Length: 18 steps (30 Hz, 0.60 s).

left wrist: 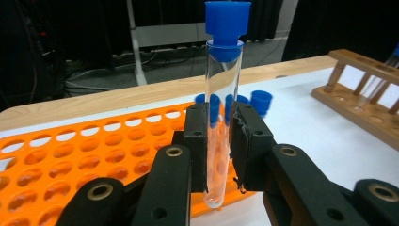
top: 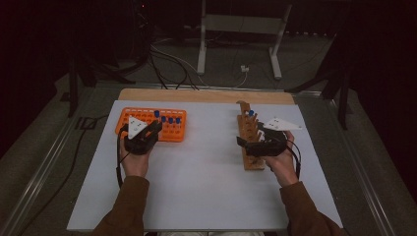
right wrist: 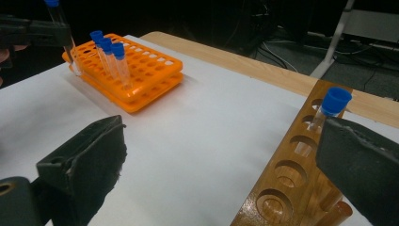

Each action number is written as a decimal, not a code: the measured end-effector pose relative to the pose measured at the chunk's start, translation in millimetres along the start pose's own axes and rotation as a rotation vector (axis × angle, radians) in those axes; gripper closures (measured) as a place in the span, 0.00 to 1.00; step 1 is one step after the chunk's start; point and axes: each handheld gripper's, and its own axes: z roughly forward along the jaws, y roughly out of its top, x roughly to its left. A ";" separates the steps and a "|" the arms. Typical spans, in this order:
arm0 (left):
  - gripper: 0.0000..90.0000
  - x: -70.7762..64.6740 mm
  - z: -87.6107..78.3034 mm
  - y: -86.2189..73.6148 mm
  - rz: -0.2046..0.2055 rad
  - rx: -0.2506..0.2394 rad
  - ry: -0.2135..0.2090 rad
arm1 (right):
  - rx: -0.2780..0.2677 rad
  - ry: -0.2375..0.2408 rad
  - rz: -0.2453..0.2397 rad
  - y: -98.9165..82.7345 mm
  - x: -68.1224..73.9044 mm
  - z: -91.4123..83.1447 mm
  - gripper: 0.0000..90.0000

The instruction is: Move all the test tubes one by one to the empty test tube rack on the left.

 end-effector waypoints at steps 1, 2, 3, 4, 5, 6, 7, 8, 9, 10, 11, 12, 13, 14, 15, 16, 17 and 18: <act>0.87 1.0 0.8 0.3 -0.002 -0.001 0.005 | 0.000 0.000 -0.001 -0.1 -0.1 0.0 0.02; 0.87 2.1 1.5 0.7 -0.007 -0.002 0.008 | 0.000 0.000 -0.001 -0.2 -0.2 -0.1 0.02; 0.87 3.1 2.1 1.2 -0.010 -0.005 0.012 | 0.000 0.001 0.000 -0.3 -0.4 -0.2 0.02; 0.87 4.0 2.8 1.7 -0.010 -0.006 0.019 | 0.000 0.001 0.001 -0.3 -0.5 -0.2 0.02; 0.87 4.9 3.5 2.4 -0.010 -0.007 0.024 | 0.001 0.001 0.002 -0.4 -0.5 -0.2 0.02; 0.87 5.4 4.4 3.0 -0.011 -0.008 0.034 | 0.001 0.002 0.001 -0.5 -0.5 -0.2 0.02; 0.87 6.5 5.1 3.6 -0.012 -0.008 0.040 | 0.001 0.002 0.001 -0.5 -0.4 -0.1 0.02; 0.87 7.7 6.0 4.4 -0.015 -0.008 0.045 | 0.002 0.003 0.001 -0.6 -0.4 -0.1 0.02; 0.87 8.2 6.5 4.7 -0.015 -0.008 0.048 | 0.002 0.004 0.000 -0.8 -0.4 0.2 0.02; 0.87 8.5 7.4 5.1 -0.016 -0.008 0.055 | 0.002 0.003 -0.001 -0.8 -0.5 0.3 0.02; 0.87 8.7 8.3 5.3 -0.016 -0.008 0.059 | 0.003 0.004 0.001 -1.0 -0.5 0.5 0.02; 0.87 9.2 9.3 5.3 -0.012 -0.004 0.063 | 0.003 0.006 0.002 -1.1 -0.6 0.7 0.02; 0.87 9.7 10.6 5.0 -0.013 -0.002 0.066 | 0.003 0.006 0.003 -1.1 -0.7 0.8 0.02; 0.87 10.5 11.9 4.8 -0.015 0.001 0.068 | 0.003 0.005 0.002 -1.2 -0.6 0.8 0.02; 0.87 11.3 13.0 4.5 -0.020 0.003 0.069 | 0.003 0.006 0.002 -1.2 -0.6 0.8 0.02; 0.87 12.3 14.3 4.1 -0.026 0.003 0.070 | 0.002 0.006 0.002 -1.2 -0.4 0.8 0.02; 0.87 13.1 15.0 3.9 -0.027 0.002 0.071 | 0.003 0.007 0.002 -1.2 -0.1 0.9 0.02; 0.87 13.8 15.8 3.8 -0.029 0.004 0.074 | 0.004 0.007 0.002 -1.3 0.1 1.0 0.02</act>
